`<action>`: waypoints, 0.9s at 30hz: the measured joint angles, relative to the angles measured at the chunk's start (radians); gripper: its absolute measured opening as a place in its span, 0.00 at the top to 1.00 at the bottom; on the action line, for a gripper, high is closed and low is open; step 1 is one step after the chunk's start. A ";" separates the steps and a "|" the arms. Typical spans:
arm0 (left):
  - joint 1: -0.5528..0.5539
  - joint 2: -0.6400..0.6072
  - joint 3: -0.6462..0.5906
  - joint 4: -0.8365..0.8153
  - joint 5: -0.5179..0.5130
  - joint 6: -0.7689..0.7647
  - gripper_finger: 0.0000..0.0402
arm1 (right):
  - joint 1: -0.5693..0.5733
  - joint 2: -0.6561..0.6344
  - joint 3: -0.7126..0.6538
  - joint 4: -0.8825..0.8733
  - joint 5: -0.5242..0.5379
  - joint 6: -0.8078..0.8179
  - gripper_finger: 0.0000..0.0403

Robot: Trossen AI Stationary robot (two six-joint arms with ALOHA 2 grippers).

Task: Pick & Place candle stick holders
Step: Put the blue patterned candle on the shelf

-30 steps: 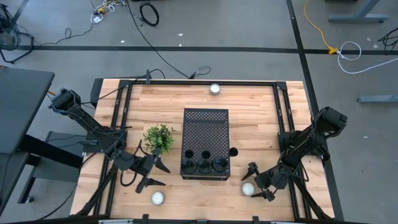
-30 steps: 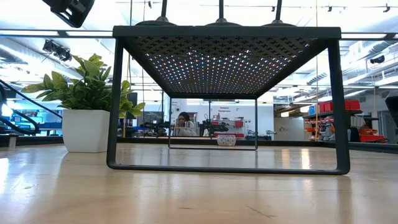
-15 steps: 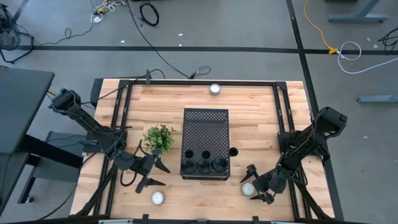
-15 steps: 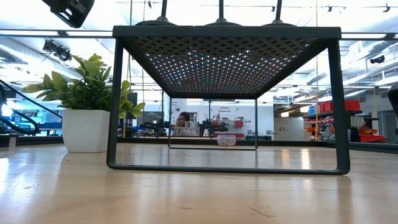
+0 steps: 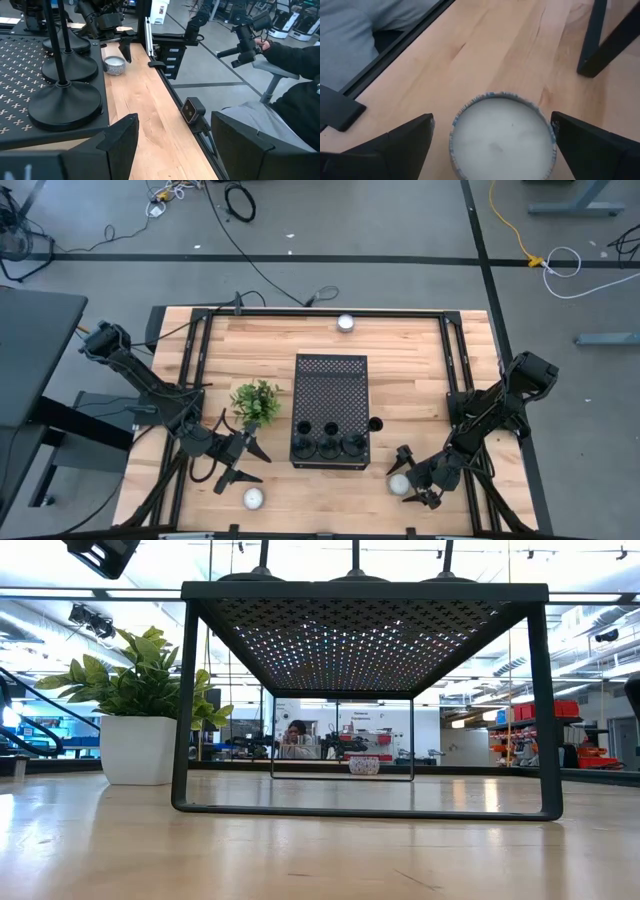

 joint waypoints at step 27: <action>0.000 0.000 0.000 0.000 -0.003 0.007 0.38 | 0.000 0.004 0.006 0.006 0.022 -0.052 0.01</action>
